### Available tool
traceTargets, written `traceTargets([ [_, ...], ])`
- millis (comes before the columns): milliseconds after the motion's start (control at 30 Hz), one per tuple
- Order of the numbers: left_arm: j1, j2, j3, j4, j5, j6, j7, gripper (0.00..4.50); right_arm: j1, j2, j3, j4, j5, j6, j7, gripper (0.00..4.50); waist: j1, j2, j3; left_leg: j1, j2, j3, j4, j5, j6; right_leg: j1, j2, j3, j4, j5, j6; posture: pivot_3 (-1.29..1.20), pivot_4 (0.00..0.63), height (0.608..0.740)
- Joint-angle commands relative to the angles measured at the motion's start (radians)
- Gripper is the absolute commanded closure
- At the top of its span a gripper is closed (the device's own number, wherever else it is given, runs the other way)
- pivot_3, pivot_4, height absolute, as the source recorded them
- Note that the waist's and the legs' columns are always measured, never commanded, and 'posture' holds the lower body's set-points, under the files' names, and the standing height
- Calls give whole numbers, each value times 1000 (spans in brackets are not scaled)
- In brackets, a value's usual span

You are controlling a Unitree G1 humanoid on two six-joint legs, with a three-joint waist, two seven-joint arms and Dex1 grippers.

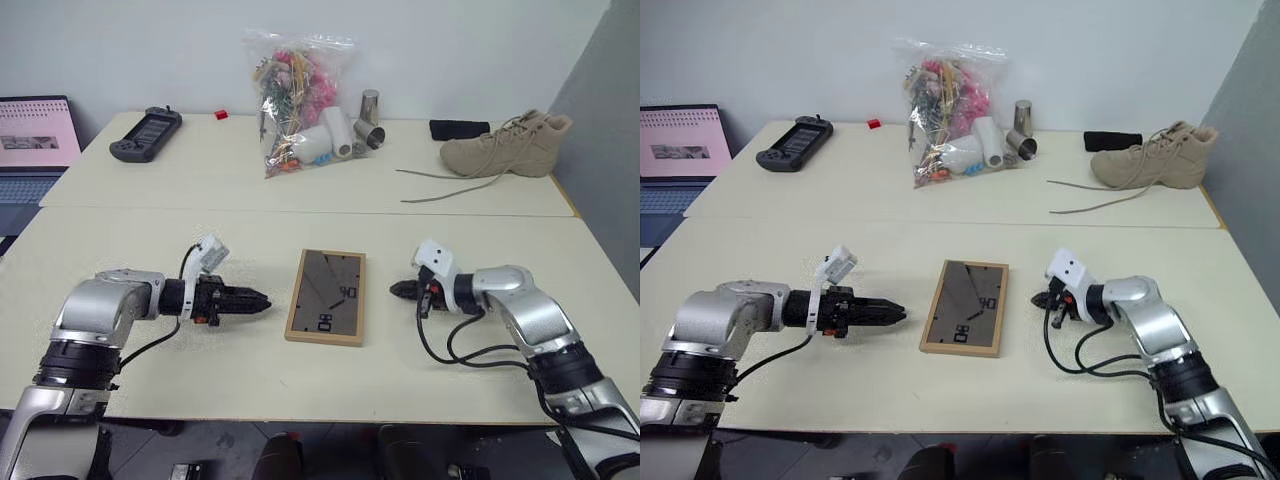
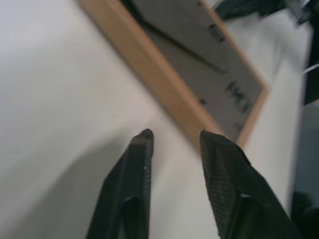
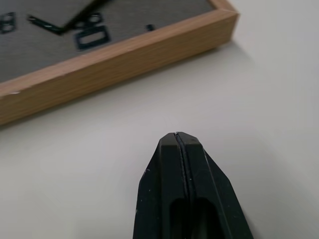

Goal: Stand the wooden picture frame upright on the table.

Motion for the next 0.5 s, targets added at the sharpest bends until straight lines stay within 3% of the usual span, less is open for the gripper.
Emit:
traceTargets([
  [33,-27,-8,42,-21,-92,165,39,1857,14,11,-9,-78,24,39,-33,4500,-2,0,0,0,0,0,0,0,0,0,0,0,0,0,0,0,150,740],
  [300,-58,-37,42,27,-149,277,103,66,53,38,9,-143,40,91,-71,4500,-1,0,0,0,0,0,0,0,0,0,0,0,0,0,0,0,150,740],
  [500,-63,-35,3,25,-168,324,125,17,57,70,29,-168,44,122,-98,4500,-1,0,0,1,0,0,0,0,0,0,0,0,1,0,0,0,150,740],
])
